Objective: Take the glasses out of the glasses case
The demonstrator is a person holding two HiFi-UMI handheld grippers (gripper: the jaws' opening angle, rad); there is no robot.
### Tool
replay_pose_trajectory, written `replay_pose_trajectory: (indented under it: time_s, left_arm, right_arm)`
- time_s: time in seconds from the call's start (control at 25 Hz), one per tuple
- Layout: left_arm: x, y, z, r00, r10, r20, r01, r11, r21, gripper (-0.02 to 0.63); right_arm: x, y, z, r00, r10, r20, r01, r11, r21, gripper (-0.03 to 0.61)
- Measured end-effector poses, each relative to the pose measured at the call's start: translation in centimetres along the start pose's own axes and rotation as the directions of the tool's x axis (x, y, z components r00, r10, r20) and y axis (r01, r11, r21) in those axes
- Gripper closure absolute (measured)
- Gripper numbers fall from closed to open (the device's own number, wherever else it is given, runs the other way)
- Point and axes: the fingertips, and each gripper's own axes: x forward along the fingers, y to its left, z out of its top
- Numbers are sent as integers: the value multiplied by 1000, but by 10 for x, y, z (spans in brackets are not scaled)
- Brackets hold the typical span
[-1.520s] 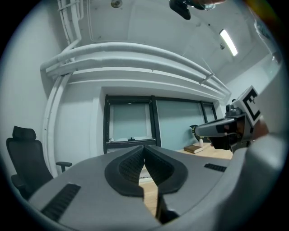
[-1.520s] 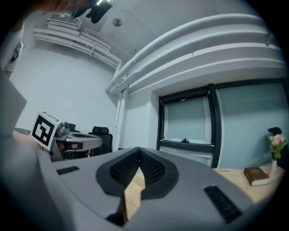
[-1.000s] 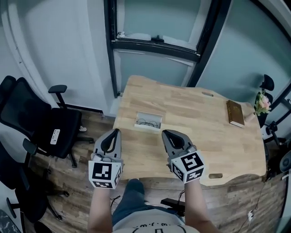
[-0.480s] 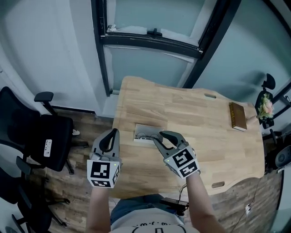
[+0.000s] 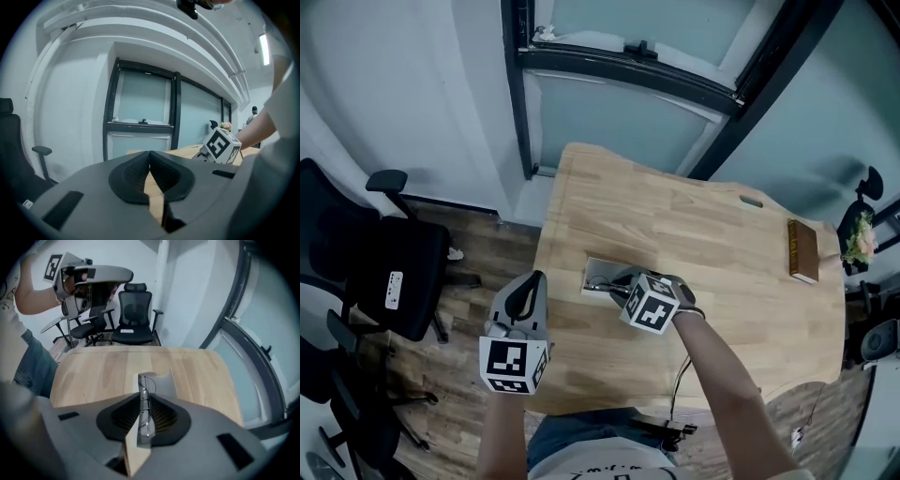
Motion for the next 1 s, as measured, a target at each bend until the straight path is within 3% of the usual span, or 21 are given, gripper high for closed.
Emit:
replay_pose_trajectory:
  time_s: [0.24, 0.64, 0.84, 1.0]
  left_arm:
    - [7, 9, -26, 998, 11, -54, -12, 1000, -24, 597]
    - [14, 10, -43, 996, 11, -88, -15, 999, -39, 597]
    - [14, 9, -42, 996, 14, -88, -18, 999, -39, 597]
    - [13, 9, -36, 997, 27, -74, -30, 999, -36, 597]
  right_arm:
    - [37, -4, -22, 989, 72, -130, -81, 995, -65, 518]
    - [47, -2, -22, 970, 188, -153, -196, 980, -41, 543]
    - [43, -3, -19, 969, 207, -133, -213, 977, -31, 558]
    - [30, -10, -13, 979, 174, -109, -180, 982, -48, 563]
